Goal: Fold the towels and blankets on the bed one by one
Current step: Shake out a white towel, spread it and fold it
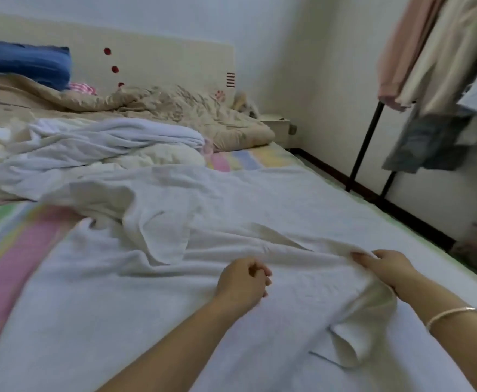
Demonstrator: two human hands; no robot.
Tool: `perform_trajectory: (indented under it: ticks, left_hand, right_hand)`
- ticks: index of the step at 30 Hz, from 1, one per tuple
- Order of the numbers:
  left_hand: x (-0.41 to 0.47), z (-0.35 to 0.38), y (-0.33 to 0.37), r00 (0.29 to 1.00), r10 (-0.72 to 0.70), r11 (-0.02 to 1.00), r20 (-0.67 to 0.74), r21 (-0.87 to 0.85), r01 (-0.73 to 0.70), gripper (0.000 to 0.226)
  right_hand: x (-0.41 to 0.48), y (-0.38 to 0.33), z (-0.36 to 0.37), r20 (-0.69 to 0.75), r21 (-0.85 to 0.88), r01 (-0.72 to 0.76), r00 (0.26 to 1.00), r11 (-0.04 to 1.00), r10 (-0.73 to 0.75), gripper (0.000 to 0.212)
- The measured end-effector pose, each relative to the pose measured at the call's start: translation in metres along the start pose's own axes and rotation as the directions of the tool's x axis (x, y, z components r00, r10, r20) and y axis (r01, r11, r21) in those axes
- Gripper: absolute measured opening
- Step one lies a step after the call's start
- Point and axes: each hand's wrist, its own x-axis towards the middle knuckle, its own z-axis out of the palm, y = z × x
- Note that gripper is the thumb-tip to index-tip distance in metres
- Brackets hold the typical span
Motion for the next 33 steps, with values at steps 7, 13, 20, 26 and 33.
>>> perform_trajectory:
  ticks: [7, 13, 20, 26, 33]
  left_hand:
    - [0.040, 0.047, 0.018, 0.978, 0.199, 0.904, -0.058, 0.396, -0.160, 0.014]
    - [0.009, 0.085, 0.039, 0.950, 0.299, 0.865, -0.090, 0.446, -0.230, 0.008]
    - [-0.046, 0.129, 0.048, 0.935, 0.265, 0.953, -0.237, 0.211, -0.217, 0.008]
    - [-0.070, 0.167, 0.038, 0.898, 0.334, 0.779, -0.286, 0.620, -0.092, 0.060]
    - [-0.079, 0.224, 0.068, 0.862, 0.470, 0.602, -0.189, 0.783, -0.157, 0.026]
  right_hand:
    - [0.032, 0.032, 0.011, 0.039, -0.231, 0.099, 0.995, 0.968, -0.093, 0.036]
    - [0.010, 0.055, -0.015, 0.264, 0.017, -0.012, 0.965, 1.000, 0.007, 0.053]
    - [0.000, 0.077, -0.033, 0.484, 0.253, -0.125, 0.875, 0.959, -0.014, 0.029]
    - [0.005, 0.089, -0.049, 0.651, 0.562, -0.495, 0.759, 0.663, 0.015, 0.016]
    - [0.024, 0.095, -0.076, 0.470, 0.471, -0.111, 0.871, 0.875, -0.143, 0.019]
